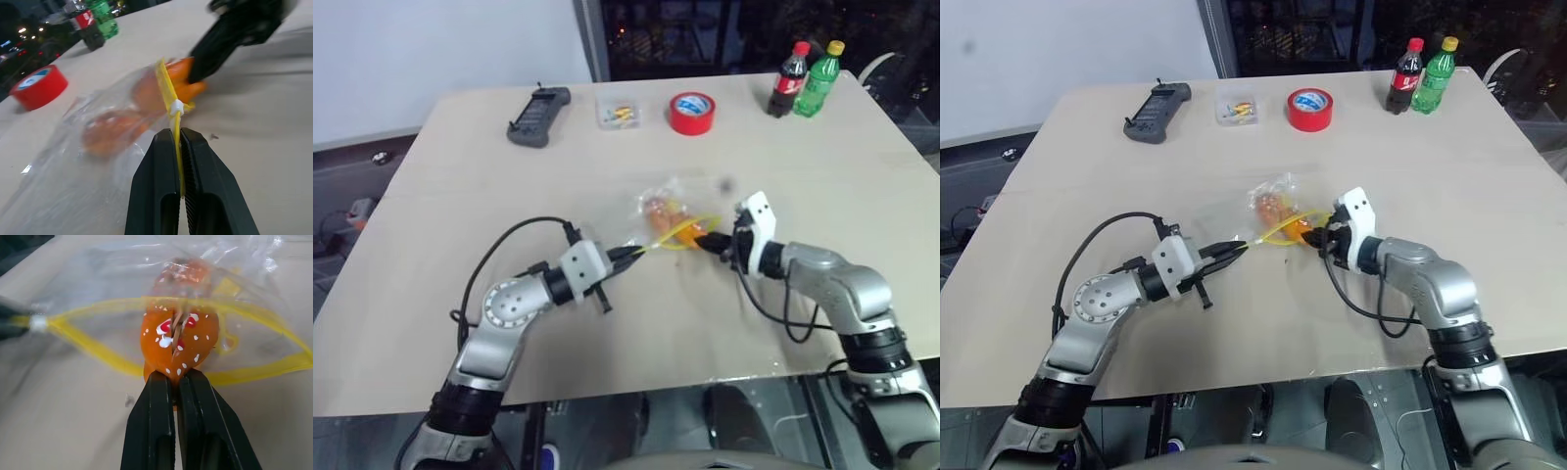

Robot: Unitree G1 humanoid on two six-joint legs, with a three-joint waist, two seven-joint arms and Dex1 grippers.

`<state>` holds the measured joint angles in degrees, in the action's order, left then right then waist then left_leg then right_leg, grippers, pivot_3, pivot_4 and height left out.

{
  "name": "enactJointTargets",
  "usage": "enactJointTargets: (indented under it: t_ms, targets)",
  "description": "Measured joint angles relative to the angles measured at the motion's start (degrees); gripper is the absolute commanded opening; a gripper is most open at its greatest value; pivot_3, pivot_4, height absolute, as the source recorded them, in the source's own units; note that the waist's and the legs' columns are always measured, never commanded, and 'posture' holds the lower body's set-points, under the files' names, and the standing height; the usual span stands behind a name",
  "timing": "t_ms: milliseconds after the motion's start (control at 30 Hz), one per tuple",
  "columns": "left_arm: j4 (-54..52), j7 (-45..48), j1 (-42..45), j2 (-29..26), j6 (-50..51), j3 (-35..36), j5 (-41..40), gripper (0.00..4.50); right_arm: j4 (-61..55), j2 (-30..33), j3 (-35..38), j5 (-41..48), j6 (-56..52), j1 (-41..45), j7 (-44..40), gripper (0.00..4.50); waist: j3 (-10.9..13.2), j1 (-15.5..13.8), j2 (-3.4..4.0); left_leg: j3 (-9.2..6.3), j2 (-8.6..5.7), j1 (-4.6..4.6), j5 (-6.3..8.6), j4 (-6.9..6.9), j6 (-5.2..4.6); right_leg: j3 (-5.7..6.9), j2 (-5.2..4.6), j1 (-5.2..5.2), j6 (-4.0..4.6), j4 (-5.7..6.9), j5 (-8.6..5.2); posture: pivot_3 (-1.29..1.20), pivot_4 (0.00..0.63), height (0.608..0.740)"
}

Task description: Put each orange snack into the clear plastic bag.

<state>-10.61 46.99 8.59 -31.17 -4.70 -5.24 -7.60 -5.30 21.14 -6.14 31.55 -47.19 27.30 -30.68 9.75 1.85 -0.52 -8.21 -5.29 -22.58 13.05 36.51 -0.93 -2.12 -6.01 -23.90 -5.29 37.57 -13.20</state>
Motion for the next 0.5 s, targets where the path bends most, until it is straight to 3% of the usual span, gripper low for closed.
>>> enactJointTargets:
  t_ms: [233, 367, 500]
  targets:
    - [0.0, 0.0, -0.1, 0.0, -0.5, 0.3, 0.0, 0.0, -2.1, -2.8, -4.6, -0.5, 2.9, 0.0, -6.4, 0.05, 0.0, 0.0, 0.0, -0.01, -0.02, -0.02, 0.0, 0.0, 0.0, 0.01, -0.01, 0.0, 0.0, -0.04, 0.0, 0.0, 0.15, 0.74]
    - [0.0, 0.1, -0.5, 0.0, -0.6, 0.3, -0.4, 0.0, 4.9, -7.3, -5.8, -5.8, 4.8, 3.7, -2.0, 0.05, 0.0, 0.4, 0.0, -0.01, 0.0, 0.01, 0.0, -0.01, 0.01, 0.0, 0.01, -0.04, 0.01, 0.05, 0.0, 0.0, 0.15, 0.74]
    - [-0.2, 0.1, -1.5, -0.4, -0.6, 0.5, -0.6, 0.0, 8.2, -7.9, -4.9, -8.8, 6.3, 5.1, 0.4, 0.05, 0.0, 0.1, 0.0, -0.02, -0.03, 0.0, 0.0, -0.01, 0.01, 0.0, -0.01, -0.04, 0.01, 0.05, 0.01, 0.0, 0.15, 0.74]
